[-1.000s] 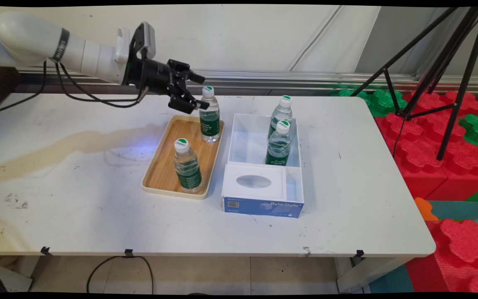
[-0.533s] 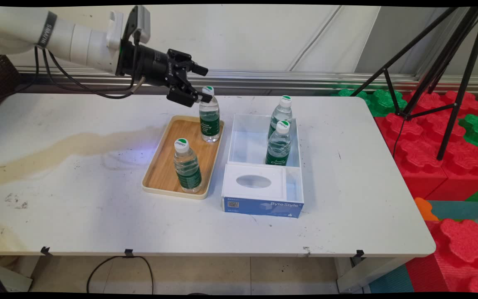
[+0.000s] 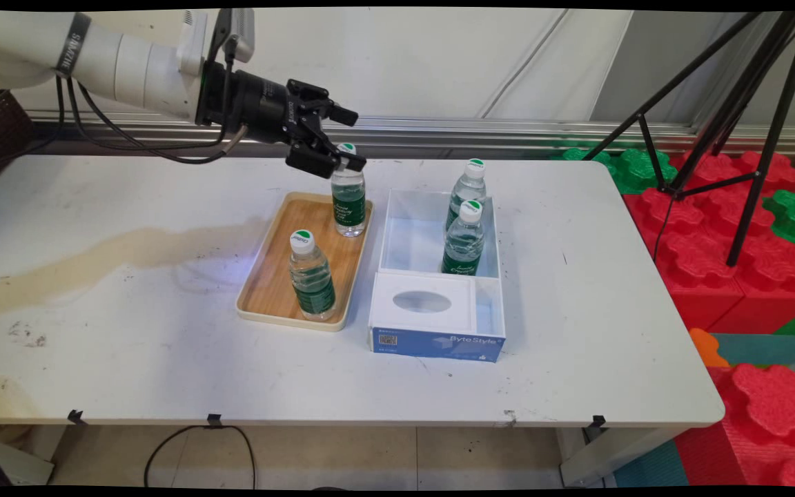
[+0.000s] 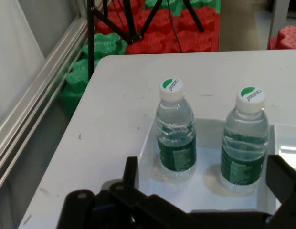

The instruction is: Pick up the green bottle from the white box

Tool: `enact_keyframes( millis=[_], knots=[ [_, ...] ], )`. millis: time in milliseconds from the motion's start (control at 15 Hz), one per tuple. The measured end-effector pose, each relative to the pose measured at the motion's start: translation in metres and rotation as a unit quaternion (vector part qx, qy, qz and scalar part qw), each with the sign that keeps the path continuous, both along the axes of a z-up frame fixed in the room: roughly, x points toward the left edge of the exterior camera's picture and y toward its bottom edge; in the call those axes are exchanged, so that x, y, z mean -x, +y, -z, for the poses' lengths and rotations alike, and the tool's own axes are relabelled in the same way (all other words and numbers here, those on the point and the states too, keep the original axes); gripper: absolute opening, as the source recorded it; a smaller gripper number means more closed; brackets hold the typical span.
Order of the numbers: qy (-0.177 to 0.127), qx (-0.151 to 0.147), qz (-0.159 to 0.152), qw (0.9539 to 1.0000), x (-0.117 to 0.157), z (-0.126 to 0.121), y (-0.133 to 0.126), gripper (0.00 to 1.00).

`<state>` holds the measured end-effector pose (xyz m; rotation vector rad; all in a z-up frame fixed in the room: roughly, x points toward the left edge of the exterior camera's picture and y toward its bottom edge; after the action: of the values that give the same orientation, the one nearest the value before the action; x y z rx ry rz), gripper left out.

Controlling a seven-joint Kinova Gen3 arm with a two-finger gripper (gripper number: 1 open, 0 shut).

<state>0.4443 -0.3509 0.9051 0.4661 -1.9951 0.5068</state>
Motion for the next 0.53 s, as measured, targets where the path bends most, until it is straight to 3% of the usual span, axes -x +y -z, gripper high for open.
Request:
enact_keyframes(
  millis=[533],
  knots=[
    [0.013, -0.011, -0.008, 0.9998, 0.028, 0.023, 0.0, 1.0]
  ],
)
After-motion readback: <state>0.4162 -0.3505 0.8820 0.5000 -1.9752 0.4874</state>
